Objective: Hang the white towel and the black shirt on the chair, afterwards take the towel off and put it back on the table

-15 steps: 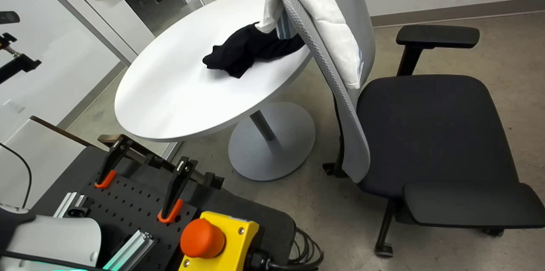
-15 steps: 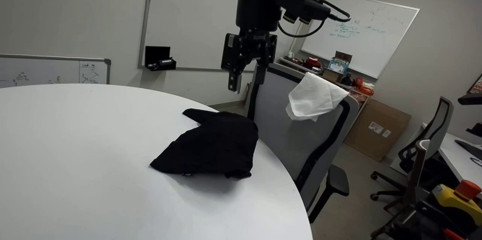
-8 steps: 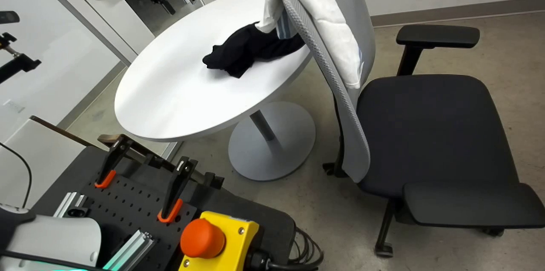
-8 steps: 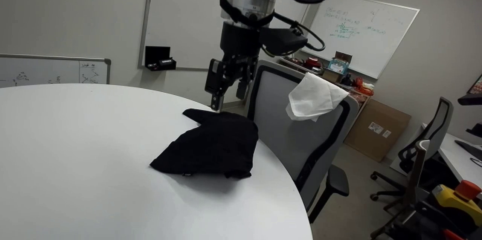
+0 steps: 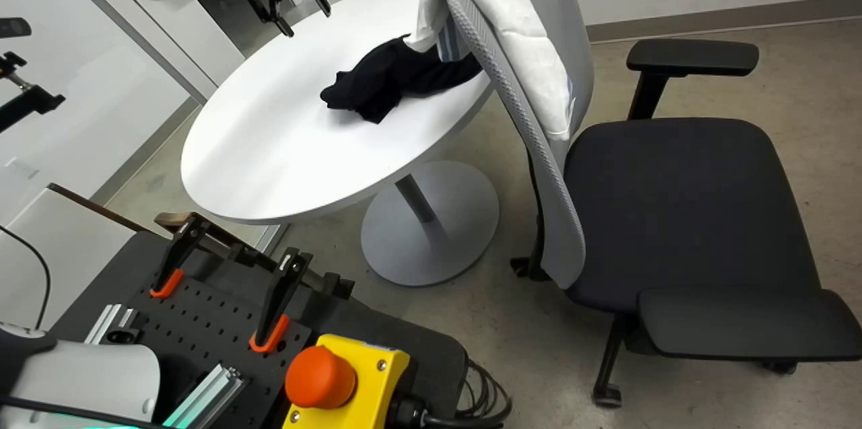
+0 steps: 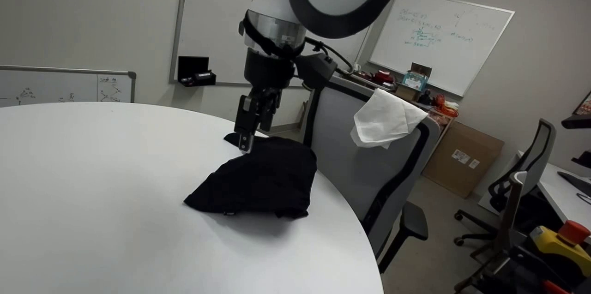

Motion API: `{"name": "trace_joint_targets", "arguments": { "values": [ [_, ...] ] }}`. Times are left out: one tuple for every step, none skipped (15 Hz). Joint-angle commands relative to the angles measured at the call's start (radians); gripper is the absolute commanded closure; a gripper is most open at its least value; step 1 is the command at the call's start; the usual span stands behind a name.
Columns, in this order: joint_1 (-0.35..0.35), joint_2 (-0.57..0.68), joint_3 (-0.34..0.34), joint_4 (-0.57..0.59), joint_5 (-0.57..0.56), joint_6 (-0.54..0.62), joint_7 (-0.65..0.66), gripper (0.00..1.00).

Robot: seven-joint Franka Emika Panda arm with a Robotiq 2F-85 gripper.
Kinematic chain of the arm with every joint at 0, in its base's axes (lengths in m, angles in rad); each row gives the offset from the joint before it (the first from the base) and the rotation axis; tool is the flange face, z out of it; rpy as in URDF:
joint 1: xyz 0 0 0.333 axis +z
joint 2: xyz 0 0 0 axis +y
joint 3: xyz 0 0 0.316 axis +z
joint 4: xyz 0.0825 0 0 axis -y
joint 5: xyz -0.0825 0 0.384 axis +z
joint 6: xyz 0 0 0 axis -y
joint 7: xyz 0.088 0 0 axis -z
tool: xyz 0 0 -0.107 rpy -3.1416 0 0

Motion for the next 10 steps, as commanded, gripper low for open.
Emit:
{"name": "trace_joint_targets", "arguments": {
  "values": [
    [0.008,0.113,0.007,0.153,0.004,-0.043,-0.099,0.00],
    [0.012,0.137,0.008,0.181,0.002,-0.052,-0.118,0.00],
    [0.019,0.163,0.006,0.208,-0.001,-0.062,-0.128,0.00],
    [0.024,0.185,0.003,0.231,-0.004,-0.071,-0.137,0.00],
    [0.032,0.209,-0.001,0.256,-0.008,-0.081,-0.140,0.00],
    [0.037,0.229,-0.002,0.277,-0.008,-0.089,-0.145,0.00],
    [0.045,0.250,-0.005,0.295,-0.012,-0.093,-0.143,0.00],
    [0.054,0.269,-0.010,0.313,-0.016,-0.098,-0.139,0.00],
    [0.061,0.288,-0.013,0.331,-0.019,-0.101,-0.134,0.00],
    [0.070,0.305,-0.017,0.346,-0.022,-0.103,-0.128,0.00]
  ]
}}
